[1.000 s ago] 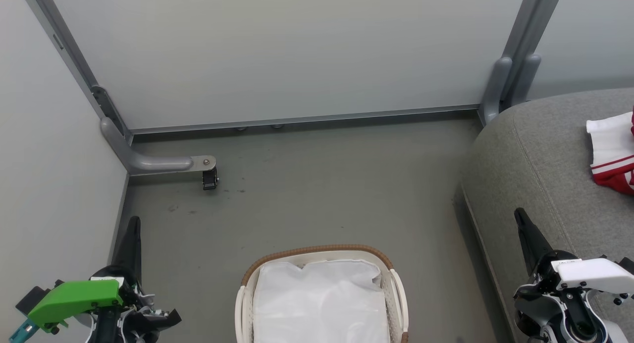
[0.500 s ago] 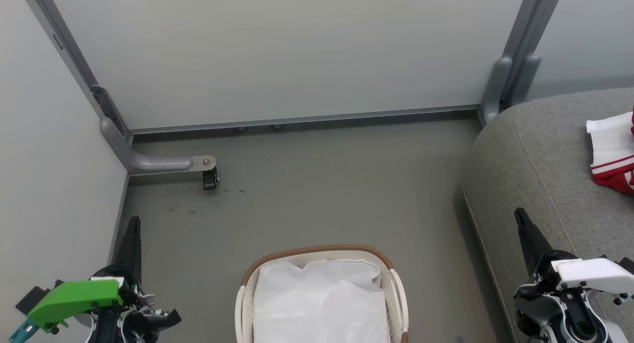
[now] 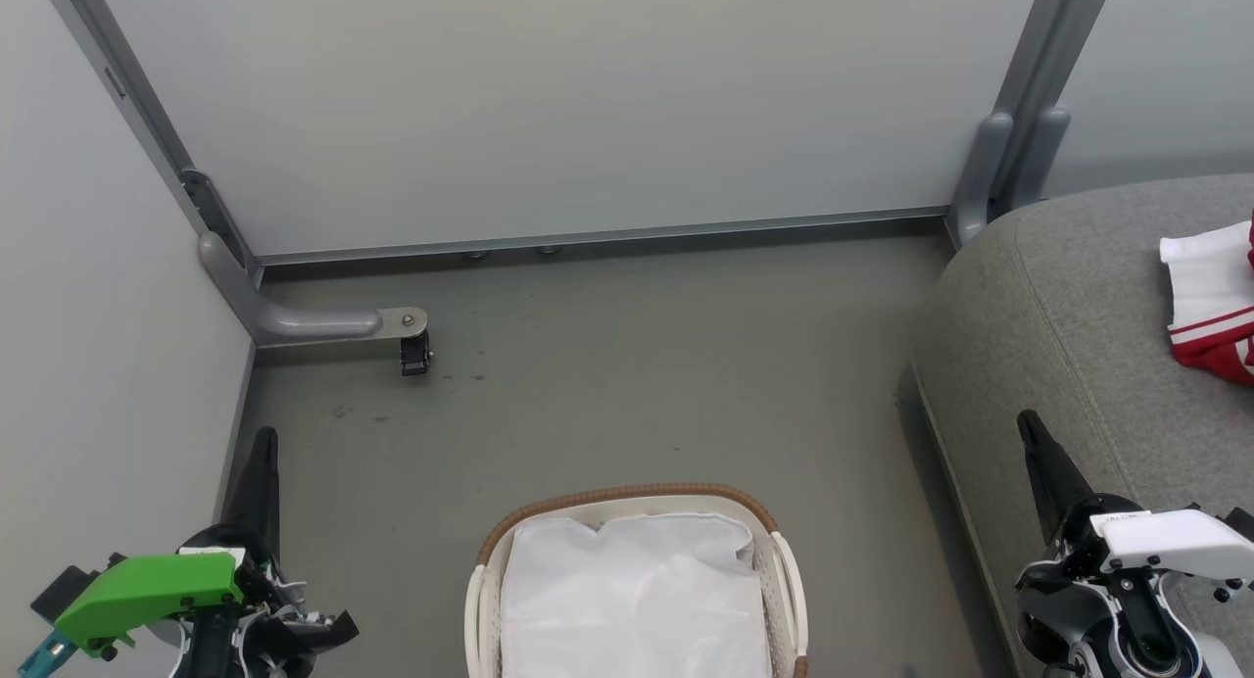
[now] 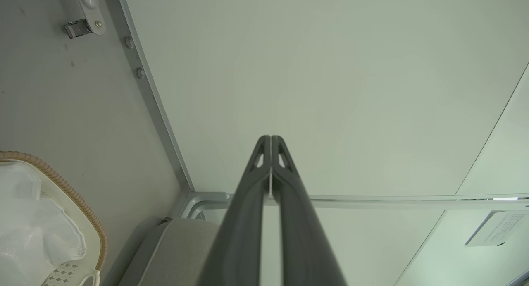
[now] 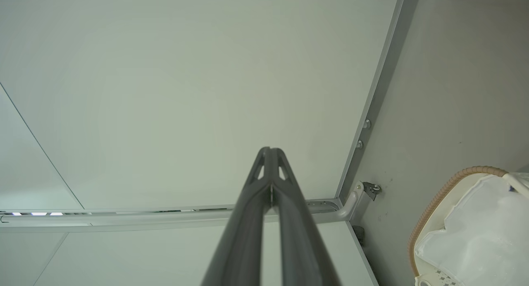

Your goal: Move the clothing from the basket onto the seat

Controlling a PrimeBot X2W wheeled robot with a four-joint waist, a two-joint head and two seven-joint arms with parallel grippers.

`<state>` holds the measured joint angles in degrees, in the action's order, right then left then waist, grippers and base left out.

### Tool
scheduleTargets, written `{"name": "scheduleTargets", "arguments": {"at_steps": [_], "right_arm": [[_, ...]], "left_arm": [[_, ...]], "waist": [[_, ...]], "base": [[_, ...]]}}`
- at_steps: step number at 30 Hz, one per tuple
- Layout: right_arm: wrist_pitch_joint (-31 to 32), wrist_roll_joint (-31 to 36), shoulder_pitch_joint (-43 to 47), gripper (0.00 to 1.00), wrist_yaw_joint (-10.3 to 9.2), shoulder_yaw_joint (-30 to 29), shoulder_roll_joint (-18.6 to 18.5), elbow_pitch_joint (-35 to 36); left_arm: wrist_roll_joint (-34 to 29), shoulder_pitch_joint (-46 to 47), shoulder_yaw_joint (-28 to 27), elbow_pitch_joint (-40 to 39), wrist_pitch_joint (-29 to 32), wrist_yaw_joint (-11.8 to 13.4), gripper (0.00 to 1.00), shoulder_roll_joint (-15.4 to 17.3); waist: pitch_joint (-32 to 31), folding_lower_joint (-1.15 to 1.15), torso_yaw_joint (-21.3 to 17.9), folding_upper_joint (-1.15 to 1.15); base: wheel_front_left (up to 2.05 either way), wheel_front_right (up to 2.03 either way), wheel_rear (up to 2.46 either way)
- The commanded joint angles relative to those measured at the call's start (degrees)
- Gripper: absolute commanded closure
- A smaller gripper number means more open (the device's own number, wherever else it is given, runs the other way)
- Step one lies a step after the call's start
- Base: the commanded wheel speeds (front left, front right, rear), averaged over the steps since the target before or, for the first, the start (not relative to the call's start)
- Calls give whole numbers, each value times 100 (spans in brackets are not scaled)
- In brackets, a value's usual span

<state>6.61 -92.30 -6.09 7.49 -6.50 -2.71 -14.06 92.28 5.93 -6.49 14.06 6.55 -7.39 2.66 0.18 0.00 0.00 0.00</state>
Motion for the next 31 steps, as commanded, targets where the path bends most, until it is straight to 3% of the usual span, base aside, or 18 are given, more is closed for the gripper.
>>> {"name": "scheduleTargets", "arguments": {"at_steps": [1, 31], "right_arm": [[9, -20, -20, 100, 0, -13, -32, 20], [8, -20, -18, 100, 0, -12, -32, 19]], "left_arm": [[24, 65, -12, -9, 20, -22, 100, 40], [23, 65, -12, -9, 19, -21, 100, 40]], "waist": [[0, 0, 0, 0], [0, 0, 0, 0]], "base": [[0, 0, 0], [0, 0, 0]]}}
